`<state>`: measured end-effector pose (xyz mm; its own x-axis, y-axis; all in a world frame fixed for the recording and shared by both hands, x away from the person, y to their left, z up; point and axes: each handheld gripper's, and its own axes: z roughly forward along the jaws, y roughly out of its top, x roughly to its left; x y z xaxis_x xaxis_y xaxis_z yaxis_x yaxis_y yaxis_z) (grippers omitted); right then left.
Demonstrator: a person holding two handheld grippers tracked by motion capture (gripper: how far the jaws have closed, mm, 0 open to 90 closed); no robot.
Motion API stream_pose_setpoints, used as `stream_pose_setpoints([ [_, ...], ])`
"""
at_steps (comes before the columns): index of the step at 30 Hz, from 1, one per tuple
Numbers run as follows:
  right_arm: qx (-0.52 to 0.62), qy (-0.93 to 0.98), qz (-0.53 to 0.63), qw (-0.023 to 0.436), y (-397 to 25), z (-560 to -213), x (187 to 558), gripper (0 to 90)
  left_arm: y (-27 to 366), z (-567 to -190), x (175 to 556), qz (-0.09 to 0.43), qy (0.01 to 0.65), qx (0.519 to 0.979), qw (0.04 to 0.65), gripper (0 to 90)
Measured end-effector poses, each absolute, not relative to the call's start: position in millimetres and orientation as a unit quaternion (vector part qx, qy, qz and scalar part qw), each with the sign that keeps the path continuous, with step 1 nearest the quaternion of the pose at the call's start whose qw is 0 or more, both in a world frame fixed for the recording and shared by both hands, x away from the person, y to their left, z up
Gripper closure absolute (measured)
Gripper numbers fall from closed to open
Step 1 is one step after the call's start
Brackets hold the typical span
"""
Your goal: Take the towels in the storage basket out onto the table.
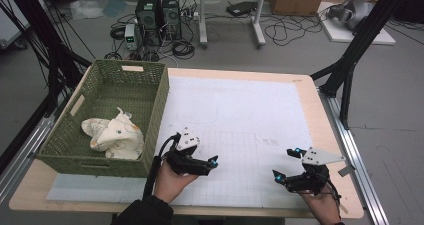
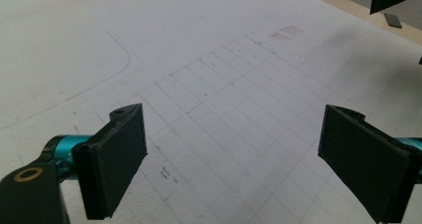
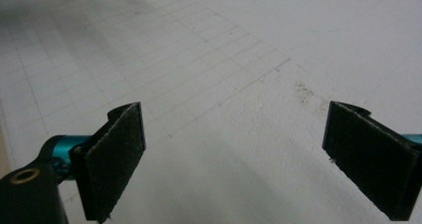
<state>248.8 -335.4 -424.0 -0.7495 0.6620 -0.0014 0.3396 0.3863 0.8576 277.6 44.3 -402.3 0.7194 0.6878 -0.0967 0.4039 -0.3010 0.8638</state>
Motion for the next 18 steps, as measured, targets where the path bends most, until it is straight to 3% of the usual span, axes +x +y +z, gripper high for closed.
stream_pose_setpoints([
  [18, 0.305, 0.814, 0.461, 0.178, -336, -423, 248, 8.9, 44, -384, 295, 0.125, 0.363, 0.775, 0.502, 14.3],
])
